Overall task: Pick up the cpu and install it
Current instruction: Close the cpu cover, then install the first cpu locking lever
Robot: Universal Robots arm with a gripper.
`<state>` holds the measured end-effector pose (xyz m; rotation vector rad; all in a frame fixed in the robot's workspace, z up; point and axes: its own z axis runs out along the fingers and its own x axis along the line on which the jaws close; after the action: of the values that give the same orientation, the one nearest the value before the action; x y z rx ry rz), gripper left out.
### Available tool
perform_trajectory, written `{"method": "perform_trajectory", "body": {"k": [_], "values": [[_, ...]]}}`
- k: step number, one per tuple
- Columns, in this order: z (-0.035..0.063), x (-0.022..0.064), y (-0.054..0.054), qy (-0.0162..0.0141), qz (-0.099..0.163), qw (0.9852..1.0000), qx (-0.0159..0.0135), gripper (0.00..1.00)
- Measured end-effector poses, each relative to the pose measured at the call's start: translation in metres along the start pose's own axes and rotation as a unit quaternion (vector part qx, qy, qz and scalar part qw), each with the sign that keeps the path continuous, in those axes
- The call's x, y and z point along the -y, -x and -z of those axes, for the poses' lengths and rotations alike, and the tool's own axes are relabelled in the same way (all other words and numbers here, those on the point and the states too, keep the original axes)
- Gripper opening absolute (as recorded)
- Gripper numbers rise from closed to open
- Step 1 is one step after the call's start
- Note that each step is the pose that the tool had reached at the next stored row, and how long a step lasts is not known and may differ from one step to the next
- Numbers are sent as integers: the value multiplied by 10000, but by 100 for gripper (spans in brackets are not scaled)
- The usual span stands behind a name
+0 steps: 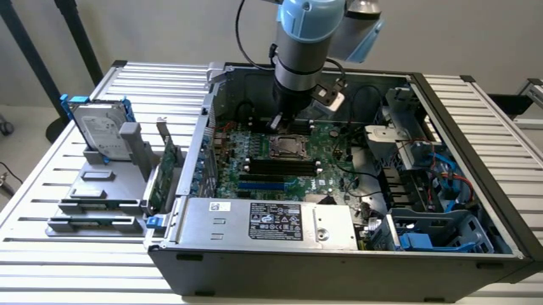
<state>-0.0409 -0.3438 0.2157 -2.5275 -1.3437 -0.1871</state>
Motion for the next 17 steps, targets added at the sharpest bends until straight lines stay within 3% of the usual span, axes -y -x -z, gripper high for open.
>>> {"method": "perform_trajectory", "body": {"k": [5,17], "values": [[-6,62,20,-13,5,10000,-17,11],[-6,63,21,-14,5,10000,-17,11]]}}
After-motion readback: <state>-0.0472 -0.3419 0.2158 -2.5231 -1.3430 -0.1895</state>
